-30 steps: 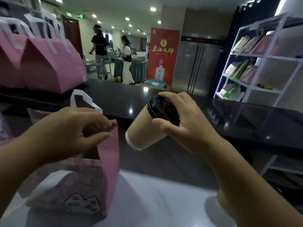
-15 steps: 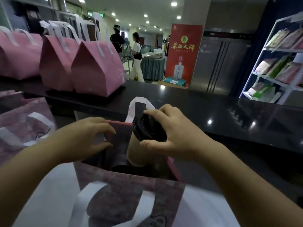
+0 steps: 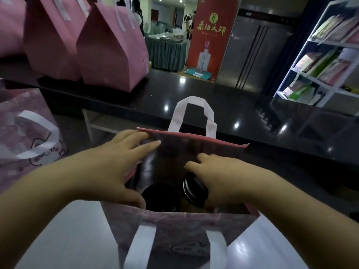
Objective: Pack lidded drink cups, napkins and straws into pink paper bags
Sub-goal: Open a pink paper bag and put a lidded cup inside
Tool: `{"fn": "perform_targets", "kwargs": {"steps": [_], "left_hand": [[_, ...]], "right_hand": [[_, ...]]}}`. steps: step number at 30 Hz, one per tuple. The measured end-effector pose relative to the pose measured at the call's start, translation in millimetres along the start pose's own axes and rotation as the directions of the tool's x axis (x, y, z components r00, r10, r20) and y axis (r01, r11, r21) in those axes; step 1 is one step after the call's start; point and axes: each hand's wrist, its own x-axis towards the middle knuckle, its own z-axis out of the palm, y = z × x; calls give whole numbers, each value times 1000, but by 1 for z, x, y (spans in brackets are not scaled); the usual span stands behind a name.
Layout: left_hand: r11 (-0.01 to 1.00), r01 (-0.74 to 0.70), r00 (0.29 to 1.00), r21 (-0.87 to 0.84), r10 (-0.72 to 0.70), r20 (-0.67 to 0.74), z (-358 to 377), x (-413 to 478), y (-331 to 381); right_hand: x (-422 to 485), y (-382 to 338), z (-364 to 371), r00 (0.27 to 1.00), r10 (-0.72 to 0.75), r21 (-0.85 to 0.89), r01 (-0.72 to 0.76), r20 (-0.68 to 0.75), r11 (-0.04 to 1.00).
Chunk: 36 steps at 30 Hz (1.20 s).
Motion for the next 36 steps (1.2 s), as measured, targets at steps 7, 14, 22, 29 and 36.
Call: {"fn": "perform_targets", "kwargs": {"steps": [7,14,22,29,36], "left_hand": [[997,-71,997,23,71,-28,5,-6,5],[997,-70,997,26,70,11,5,-7,7],[996,-82,996,46,84,-39,6,-7,3],[994,-108,988,-9,106,-108,5,-10,2],[991,-131,942,26,133,-309,-6,-10,7]], "right_hand": [[13,-11,15,994,34,-26,-32,107,999],[22,-10,31,989,20,-41,-14,145,999],[25,-10,49,994,-26,-54,32,108,998],[19,-12,49,993,-5,18,3,118,1000],[0,-17,3,998,19,96,-13,-61,995]]}}
